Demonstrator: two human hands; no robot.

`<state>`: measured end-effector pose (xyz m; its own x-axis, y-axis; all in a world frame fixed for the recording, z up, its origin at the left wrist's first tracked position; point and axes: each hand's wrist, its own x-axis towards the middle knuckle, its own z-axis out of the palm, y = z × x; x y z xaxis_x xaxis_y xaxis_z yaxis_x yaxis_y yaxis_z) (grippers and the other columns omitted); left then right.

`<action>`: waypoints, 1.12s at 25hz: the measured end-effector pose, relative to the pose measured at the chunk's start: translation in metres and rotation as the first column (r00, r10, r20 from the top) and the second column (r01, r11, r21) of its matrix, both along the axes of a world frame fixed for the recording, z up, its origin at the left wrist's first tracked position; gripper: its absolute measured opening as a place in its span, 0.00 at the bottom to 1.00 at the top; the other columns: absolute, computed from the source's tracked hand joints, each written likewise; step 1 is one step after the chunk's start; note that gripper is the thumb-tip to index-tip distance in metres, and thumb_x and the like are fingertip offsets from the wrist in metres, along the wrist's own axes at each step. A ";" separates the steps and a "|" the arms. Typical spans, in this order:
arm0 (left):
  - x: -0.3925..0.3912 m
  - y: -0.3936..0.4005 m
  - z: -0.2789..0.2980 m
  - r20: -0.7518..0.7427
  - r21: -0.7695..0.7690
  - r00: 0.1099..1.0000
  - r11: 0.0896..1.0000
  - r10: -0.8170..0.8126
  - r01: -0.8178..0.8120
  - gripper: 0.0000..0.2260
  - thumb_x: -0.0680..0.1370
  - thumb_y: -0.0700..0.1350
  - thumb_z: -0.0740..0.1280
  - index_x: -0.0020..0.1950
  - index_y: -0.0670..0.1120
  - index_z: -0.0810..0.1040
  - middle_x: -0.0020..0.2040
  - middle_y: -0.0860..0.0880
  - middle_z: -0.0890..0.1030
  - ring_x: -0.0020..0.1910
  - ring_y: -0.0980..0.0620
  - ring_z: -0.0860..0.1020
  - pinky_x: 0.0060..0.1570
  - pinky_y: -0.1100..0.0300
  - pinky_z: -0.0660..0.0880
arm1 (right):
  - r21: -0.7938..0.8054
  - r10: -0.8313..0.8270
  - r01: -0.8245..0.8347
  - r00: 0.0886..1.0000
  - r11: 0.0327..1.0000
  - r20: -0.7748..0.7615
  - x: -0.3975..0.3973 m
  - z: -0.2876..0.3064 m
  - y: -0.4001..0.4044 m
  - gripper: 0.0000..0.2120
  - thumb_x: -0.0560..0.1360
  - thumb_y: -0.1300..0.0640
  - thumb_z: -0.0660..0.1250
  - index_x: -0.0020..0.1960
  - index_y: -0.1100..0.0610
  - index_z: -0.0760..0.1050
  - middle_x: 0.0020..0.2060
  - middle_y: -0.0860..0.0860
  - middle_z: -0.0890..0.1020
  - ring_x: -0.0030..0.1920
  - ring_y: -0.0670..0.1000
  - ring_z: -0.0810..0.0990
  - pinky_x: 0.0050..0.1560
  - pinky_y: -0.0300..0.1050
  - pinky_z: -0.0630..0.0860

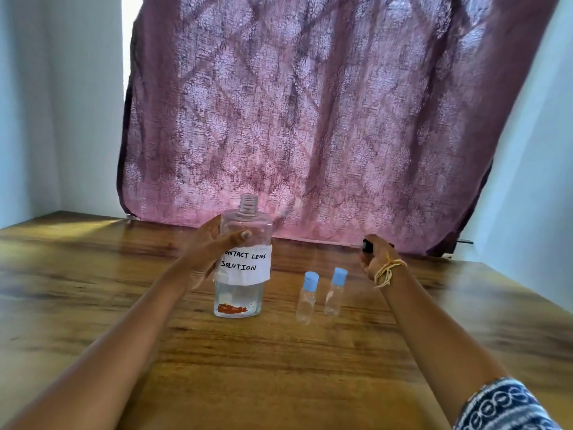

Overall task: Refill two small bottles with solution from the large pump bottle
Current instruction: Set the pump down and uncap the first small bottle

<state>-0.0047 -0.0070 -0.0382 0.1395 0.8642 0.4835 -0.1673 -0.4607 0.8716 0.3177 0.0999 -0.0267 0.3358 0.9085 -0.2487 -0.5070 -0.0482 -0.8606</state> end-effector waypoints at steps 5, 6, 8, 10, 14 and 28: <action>0.014 -0.008 -0.001 0.011 -0.014 1.000 1.000 0.019 -0.019 0.32 0.58 0.54 0.80 0.60 0.48 0.76 0.53 0.45 0.85 0.49 0.48 0.84 0.42 0.55 0.83 | 0.112 -0.100 0.099 0.995 0.989 0.006 0.020 -0.025 -0.031 0.09 0.75 0.64 0.68 0.39 0.59 0.71 0.37 0.54 0.75 0.36 0.50 0.74 0.38 0.38 0.72; 0.018 -0.007 -0.002 -0.004 -0.028 0.999 0.998 0.047 -0.047 0.31 0.65 0.48 0.78 0.65 0.44 0.73 0.59 0.40 0.82 0.56 0.44 0.81 0.52 0.50 0.81 | 0.126 -0.131 0.131 0.991 0.983 -0.004 0.025 -0.028 -0.039 0.07 0.74 0.66 0.70 0.41 0.61 0.73 0.41 0.55 0.77 0.39 0.50 0.77 0.42 0.40 0.76; 0.018 -0.003 -0.007 -0.062 -0.051 0.994 0.995 0.087 -0.090 0.28 0.74 0.38 0.70 0.72 0.40 0.65 0.68 0.36 0.73 0.67 0.38 0.73 0.67 0.41 0.70 | 0.152 -0.213 0.217 0.976 0.964 -0.037 0.032 -0.037 -0.056 0.11 0.70 0.70 0.72 0.49 0.63 0.74 0.47 0.59 0.80 0.43 0.53 0.80 0.48 0.47 0.81; 0.019 -0.001 -0.010 -0.075 -0.075 0.994 0.994 0.077 -0.083 0.28 0.75 0.36 0.68 0.74 0.39 0.63 0.69 0.35 0.71 0.69 0.36 0.70 0.69 0.38 0.66 | 0.162 -0.288 0.287 0.957 0.944 -0.020 0.039 -0.047 -0.070 0.14 0.69 0.71 0.73 0.51 0.61 0.74 0.48 0.60 0.80 0.44 0.54 0.81 0.44 0.45 0.82; 0.023 -0.017 -0.011 -0.181 -0.096 0.980 0.990 0.081 -0.099 0.26 0.71 0.37 0.74 0.67 0.39 0.70 0.62 0.35 0.78 0.63 0.36 0.76 0.64 0.39 0.72 | 0.124 -0.358 0.336 0.875 0.934 0.326 0.042 -0.058 -0.095 0.09 0.66 0.63 0.78 0.38 0.62 0.78 0.36 0.55 0.81 0.35 0.52 0.79 0.33 0.41 0.79; 0.008 -0.041 -0.046 -0.316 -0.184 0.946 0.974 0.069 -0.132 0.31 0.55 0.50 0.80 0.56 0.59 0.77 0.55 0.56 0.81 0.54 0.55 0.80 0.54 0.52 0.78 | 0.037 -0.059 0.053 0.508 0.998 0.860 0.049 -0.061 -0.140 0.12 0.64 0.48 0.74 0.30 0.54 0.75 0.28 0.48 0.83 0.31 0.52 0.83 0.40 0.51 0.79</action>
<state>0.0038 -0.0482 -0.0844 0.1607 0.9556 0.2471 0.1596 -0.2722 0.9489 0.3664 -0.0396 -0.0875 0.4323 0.8803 0.1957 0.4802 -0.0410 -0.8762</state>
